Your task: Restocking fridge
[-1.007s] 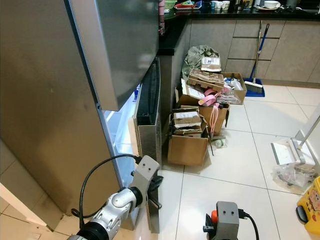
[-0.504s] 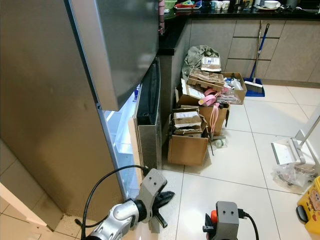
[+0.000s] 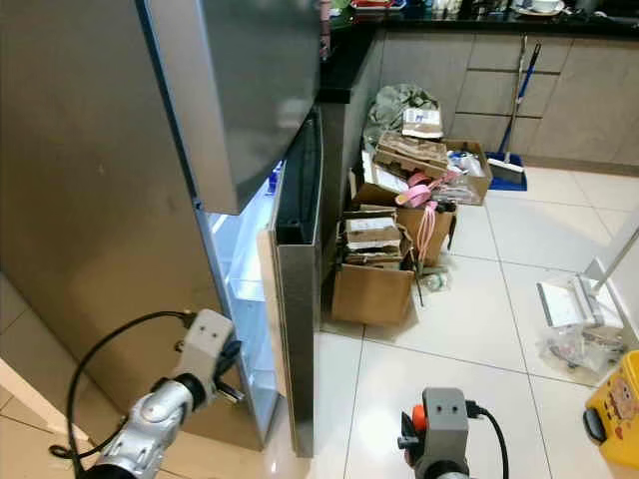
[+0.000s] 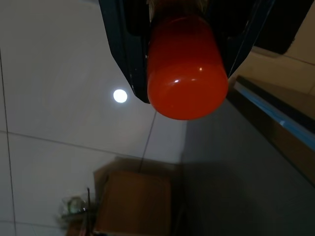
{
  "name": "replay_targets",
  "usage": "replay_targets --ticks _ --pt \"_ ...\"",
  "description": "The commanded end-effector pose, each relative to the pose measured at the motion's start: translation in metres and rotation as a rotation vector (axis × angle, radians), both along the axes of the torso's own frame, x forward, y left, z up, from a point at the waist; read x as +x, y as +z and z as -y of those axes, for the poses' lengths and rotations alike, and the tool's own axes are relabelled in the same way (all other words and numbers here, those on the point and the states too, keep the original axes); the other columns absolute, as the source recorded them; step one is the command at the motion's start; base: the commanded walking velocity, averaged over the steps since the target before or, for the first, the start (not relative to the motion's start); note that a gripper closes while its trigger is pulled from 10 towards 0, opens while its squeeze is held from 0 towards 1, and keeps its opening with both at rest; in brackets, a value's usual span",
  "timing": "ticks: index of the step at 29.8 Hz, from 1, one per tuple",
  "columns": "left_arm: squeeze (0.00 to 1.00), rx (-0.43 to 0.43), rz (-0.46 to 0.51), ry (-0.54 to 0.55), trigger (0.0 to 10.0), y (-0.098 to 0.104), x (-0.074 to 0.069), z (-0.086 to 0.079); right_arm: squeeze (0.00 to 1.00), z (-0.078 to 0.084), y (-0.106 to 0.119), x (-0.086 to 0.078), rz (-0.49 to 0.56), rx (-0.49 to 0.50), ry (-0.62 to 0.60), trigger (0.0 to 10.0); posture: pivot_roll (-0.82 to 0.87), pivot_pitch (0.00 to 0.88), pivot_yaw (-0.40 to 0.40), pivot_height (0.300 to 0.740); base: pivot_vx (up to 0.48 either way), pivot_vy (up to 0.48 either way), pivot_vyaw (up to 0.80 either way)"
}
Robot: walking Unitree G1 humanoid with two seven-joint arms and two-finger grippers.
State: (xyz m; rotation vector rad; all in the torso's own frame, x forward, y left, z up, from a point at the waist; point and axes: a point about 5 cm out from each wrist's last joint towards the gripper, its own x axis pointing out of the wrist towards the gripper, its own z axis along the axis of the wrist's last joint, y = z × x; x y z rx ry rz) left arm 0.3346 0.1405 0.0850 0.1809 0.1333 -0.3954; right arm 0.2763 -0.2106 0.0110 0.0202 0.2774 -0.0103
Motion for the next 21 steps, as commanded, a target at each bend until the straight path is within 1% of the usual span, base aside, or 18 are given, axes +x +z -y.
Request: replay_targets --ticks 1,2,3,4,5,6,8,9,12,13,14,15,16,17,18,19,20,21 --pt "0.0 -0.09 -0.012 0.001 10.0 -0.002 -0.01 -0.009 0.0 0.002 -0.006 -0.005 -0.037 0.001 0.002 10.0 0.0 0.2 0.014 0.74 0.0 0.0 0.0" --pt "0.0 -0.09 -0.012 0.001 10.0 -0.002 -0.01 -0.009 0.0 0.002 -0.006 -0.005 -0.037 0.001 0.002 10.0 0.0 0.2 0.014 0.74 0.0 0.0 0.0" --pt "0.0 -0.125 -0.011 -0.038 10.0 -0.003 -0.019 -0.012 0.0 0.002 -0.006 -0.005 -0.038 0.003 0.004 10.0 0.0 0.195 0.016 0.74 0.0 0.0 0.0" --pt "0.0 -0.125 -0.011 -0.038 10.0 -0.003 -0.019 -0.012 0.0 0.002 -0.006 -0.005 -0.038 0.003 0.004 10.0 0.0 0.195 0.016 0.74 0.0 0.0 0.0" --pt "0.0 -0.137 -0.012 -0.077 10.0 -0.004 -0.028 -0.016 0.0 0.003 -0.006 -0.005 -0.04 0.007 0.006 10.0 0.0 0.189 0.019 0.74 0.0 0.0 0.0" --pt "0.0 -0.137 -0.012 -0.077 10.0 -0.004 -0.028 -0.016 0.0 0.003 -0.006 -0.005 -0.04 0.007 0.006 10.0 0.0 0.189 0.019 0.74 0.0 0.0 0.0" --pt "0.0 -0.103 -0.029 -0.15 10.0 -0.012 -0.051 -0.027 0.0 0.003 -0.008 -0.008 -0.049 0.019 0.013 10.0 -0.01 0.181 0.023 0.74 0.0 0.0 0.0" --pt "0.0 -0.103 -0.029 -0.15 10.0 -0.012 -0.051 -0.027 0.0 0.003 -0.008 -0.008 -0.049 0.019 0.013 10.0 -0.01 0.181 0.023 0.74 0.0 0.0 0.0" --pt "0.0 -0.058 -0.066 -0.169 10.0 -0.02 -0.078 -0.044 0.0 0.001 -0.014 -0.015 -0.078 0.04 0.046 10.0 -0.01 0.168 0.029 0.74 0.0 0.0 0.0" --pt "0.0 -0.058 -0.066 -0.169 10.0 -0.02 -0.078 -0.044 0.0 0.001 -0.014 -0.015 -0.078 0.04 0.046 10.0 -0.01 0.168 0.029 0.74 0.0 0.0 0.0" --pt "0.0 -0.012 -0.067 -0.117 10.0 -0.026 -0.083 -0.055 0.0 -0.002 -0.018 -0.018 -0.093 0.037 0.073 10.0 0.0 0.157 0.031 0.74 0.0 0.0 0.0" --pt "0.0 -0.012 -0.067 -0.117 10.0 -0.026 -0.083 -0.055 0.0 -0.002 -0.018 -0.018 -0.093 0.037 0.073 10.0 0.0 0.157 0.031 0.74 0.0 0.0 0.0" --pt "0.0 0.018 -0.069 -0.082 10.0 -0.029 -0.088 -0.063 0.0 -0.004 -0.019 -0.019 -0.103 0.034 0.091 10.0 0.0 0.157 0.031 0.74 0.0 0.0 0.0" --pt "0.0 0.078 -0.09 0.079 10.0 -0.039 -0.088 -0.084 0.0 -0.008 -0.022 -0.022 -0.118 0.009 0.128 10.0 0.0 0.142 0.032 0.74 0.0 0.0 0.0" --pt "0.0 0.116 -0.108 0.188 10.0 -0.044 -0.09 -0.099 0.0 -0.011 -0.024 -0.023 -0.128 -0.009 0.153 10.0 0.0 0.142 0.032 0.74 0.0 0.0 0.0" --pt "0.0 0.076 -0.129 0.358 10.0 -0.049 -0.093 -0.115 0.0 -0.014 -0.024 -0.022 -0.127 -0.012 0.161 10.0 0.0 0.125 0.023 0.74 0.0 0.0 0.0" --pt "0.0 0.04 -0.146 0.466 10.0 -0.052 -0.097 -0.124 0.0 -0.016 -0.024 -0.021 -0.126 -0.011 0.164 10.0 0.0 0.12 0.02 0.74 0.0 0.0 0.0" --pt "0.0 0.012 -0.152 0.516 10.0 -0.053 -0.099 -0.125 0.0 -0.017 -0.022 -0.018 -0.12 -0.004 0.161 10.0 0.01 0.106 0.01 0.74 0.0 0.0 0.0"
